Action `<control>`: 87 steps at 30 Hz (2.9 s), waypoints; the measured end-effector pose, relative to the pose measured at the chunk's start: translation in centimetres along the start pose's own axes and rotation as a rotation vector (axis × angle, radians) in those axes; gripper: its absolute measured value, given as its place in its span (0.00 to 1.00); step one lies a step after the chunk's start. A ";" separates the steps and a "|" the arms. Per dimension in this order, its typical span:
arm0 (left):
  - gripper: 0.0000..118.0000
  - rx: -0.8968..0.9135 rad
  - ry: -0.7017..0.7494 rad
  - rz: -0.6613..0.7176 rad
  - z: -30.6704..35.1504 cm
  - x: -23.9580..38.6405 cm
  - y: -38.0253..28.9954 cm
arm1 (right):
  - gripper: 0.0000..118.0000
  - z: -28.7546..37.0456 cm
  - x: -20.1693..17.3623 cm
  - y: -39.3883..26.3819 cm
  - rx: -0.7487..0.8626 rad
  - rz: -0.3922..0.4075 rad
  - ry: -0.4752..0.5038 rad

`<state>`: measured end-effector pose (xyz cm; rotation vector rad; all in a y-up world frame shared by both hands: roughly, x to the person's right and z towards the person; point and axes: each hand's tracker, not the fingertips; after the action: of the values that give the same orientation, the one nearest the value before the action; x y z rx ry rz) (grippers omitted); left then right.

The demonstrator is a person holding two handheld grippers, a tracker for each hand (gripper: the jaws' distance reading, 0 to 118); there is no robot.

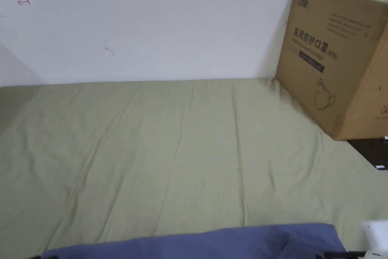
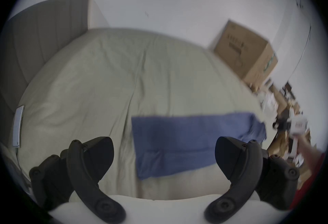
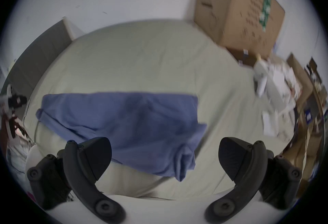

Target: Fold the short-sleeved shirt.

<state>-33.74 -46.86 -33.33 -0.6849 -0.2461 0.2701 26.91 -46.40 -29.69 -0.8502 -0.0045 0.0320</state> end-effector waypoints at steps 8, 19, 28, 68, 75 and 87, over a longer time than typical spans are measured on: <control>0.68 0.763 0.232 -0.206 8.7 12.6 -0.2 | 0.99 10.0 -9.0 1.3 0.858 -0.035 0.070; 0.00 0.688 0.209 -0.234 7.8 14.9 -1.8 | 0.00 10.0 -10.3 0.3 0.878 -0.096 0.025; 0.00 0.134 -0.210 0.198 4.6 1.6 5.4 | 0.00 10.5 -9.1 0.9 0.820 -0.020 0.035; 0.06 -0.373 0.260 -0.173 -4.8 -4.4 1.8 | 0.00 6.4 -13.3 2.9 0.512 0.019 0.202; 0.06 -0.353 0.004 -0.053 -6.0 4.2 0.4 | 0.00 7.1 -9.7 1.0 0.497 -0.001 0.192; 0.93 -0.340 -0.214 0.090 -12.1 13.2 -0.4 | 0.00 10.1 -4.1 -0.6 0.516 -0.053 0.097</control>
<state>-17.60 -49.97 -40.40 -1.0067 -0.4730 0.3934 22.68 -39.30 -22.57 -0.3349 0.0698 -0.0563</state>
